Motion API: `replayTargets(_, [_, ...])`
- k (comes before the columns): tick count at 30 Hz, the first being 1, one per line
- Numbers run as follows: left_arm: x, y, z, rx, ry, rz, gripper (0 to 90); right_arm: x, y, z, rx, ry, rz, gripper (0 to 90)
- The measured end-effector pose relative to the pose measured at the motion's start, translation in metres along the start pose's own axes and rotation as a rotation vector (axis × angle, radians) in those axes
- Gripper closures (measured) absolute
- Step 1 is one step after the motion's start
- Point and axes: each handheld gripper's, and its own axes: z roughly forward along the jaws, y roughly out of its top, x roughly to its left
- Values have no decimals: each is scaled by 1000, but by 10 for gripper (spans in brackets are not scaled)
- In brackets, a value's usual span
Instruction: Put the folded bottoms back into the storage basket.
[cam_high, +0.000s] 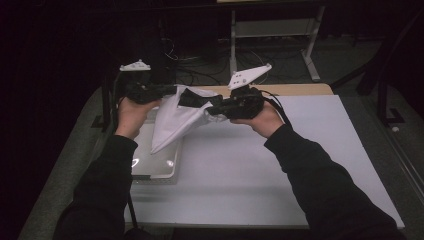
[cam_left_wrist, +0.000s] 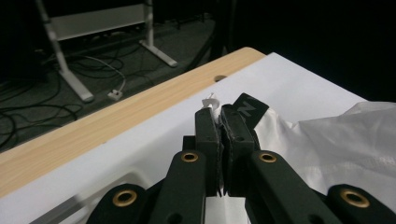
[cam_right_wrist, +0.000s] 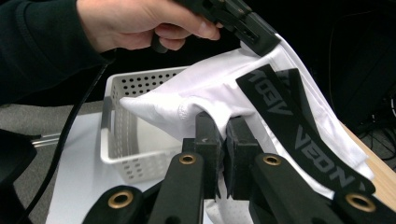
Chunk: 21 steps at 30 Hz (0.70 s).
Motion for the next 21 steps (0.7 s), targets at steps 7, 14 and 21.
replayTargets(7, [22, -10, -24, -1, 67, -15, 865, 2, 14, 31, 4, 29, -7, 846])
replayTargets(14, [41, -20, -38, 17, 143, -37, 866, 5, 25, 62, 18, 51, -11, 846])
replayTargets(21, [60, -30, -49, 27, 208, -60, 865, 6, 29, 89, 44, 66, -6, 846])
